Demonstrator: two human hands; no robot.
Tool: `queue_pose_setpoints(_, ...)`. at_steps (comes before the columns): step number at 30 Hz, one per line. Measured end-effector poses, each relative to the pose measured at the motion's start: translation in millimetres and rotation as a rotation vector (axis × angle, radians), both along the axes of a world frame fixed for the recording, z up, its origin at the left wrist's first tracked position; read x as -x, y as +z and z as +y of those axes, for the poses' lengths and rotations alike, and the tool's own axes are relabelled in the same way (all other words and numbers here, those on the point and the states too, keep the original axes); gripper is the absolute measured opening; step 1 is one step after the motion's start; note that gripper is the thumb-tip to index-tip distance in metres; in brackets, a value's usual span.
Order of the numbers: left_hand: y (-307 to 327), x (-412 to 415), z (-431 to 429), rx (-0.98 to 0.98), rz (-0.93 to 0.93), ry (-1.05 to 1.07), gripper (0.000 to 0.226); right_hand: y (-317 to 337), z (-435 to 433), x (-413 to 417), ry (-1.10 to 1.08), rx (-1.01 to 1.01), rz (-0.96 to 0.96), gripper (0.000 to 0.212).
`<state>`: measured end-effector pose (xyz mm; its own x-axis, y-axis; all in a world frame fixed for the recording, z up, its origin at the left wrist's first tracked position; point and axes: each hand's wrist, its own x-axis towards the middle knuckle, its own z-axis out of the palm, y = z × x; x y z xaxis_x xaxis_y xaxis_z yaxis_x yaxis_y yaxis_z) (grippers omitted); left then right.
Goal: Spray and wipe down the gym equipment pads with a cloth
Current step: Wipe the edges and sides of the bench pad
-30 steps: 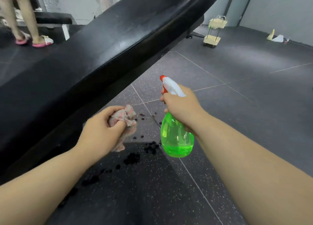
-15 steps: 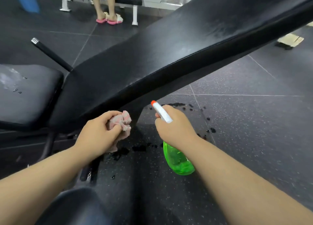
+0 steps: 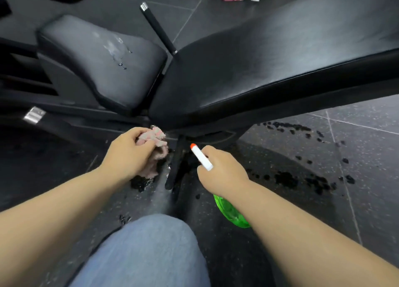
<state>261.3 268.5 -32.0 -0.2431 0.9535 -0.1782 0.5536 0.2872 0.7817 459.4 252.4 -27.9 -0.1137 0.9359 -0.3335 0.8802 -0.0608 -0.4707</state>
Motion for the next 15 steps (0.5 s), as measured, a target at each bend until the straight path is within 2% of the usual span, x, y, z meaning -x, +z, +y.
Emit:
queue_pose_setpoints(3, -6, 21, -3, 0.023, -0.048, 0.103, 0.016, -10, 3, 20, 0.094, 0.033, 0.008, 0.016)
queue_pose_setpoints(7, -18, 39, -7, 0.064, -0.133, 0.184, 0.015, -18, 9, 41, 0.155, 0.035, -0.018, 0.020)
queue_pose_setpoints(10, -29, 39, -12, 0.059, -0.089, 0.117, 0.013, -29, 10, 42, 0.095, -0.015, 0.029, 0.003)
queue_pose_setpoints(13, -39, 27, -12, 0.105, -0.064, 0.015, 0.016, -42, 2, 26, 0.068, -0.032, 0.070, 0.015)
queue_pose_setpoints(15, -44, 20, -9, 0.148, -0.044, -0.045, 0.024, -53, -9, 11, 0.096, -0.057, 0.007, 0.027)
